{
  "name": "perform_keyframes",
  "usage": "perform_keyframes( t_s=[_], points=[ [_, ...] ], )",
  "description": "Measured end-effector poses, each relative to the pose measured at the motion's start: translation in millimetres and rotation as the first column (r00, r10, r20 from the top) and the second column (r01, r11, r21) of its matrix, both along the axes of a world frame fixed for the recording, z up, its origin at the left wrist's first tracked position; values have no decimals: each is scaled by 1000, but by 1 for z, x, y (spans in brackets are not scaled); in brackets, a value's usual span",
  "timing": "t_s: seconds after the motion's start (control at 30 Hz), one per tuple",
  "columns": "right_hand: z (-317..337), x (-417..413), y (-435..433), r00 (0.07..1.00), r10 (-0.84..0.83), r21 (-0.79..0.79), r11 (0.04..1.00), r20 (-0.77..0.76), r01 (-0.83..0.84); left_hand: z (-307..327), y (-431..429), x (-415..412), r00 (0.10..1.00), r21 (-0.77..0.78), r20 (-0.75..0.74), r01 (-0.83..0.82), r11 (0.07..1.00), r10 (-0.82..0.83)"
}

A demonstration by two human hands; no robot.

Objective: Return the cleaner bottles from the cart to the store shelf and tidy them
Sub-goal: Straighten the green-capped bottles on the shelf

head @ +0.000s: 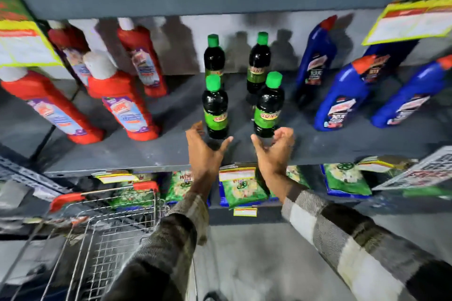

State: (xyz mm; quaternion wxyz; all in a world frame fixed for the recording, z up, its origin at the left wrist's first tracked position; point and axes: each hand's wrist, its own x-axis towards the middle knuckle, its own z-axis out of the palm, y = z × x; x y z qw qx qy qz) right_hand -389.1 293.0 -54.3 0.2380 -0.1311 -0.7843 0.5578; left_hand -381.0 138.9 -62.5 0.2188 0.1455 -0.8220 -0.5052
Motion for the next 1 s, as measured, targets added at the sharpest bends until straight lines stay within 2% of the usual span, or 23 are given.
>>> perform_keyframes(
  t_s=[0.1,0.23,0.4,0.73,1.0],
  points=[
    [-2,-21,18,992,-21,-24,999,124,24,1,10,-12,990,-61,75,-111,992,116],
    [-4,-42,34,952,161,25,984,260,-174,8,27,-31,947,-178,197,-219,959,252],
    [5,-52,36,878,210,44,966,430,-253,-2,30,-36,931,-172,173,-293,940,322],
    [5,-50,30,880,157,37,980,449,-194,-2,25,-37,936,-162,190,-268,950,296],
    [5,-46,30,876,159,65,975,455,-211,2,22,-36,936,-120,195,-273,954,292]
  ],
)
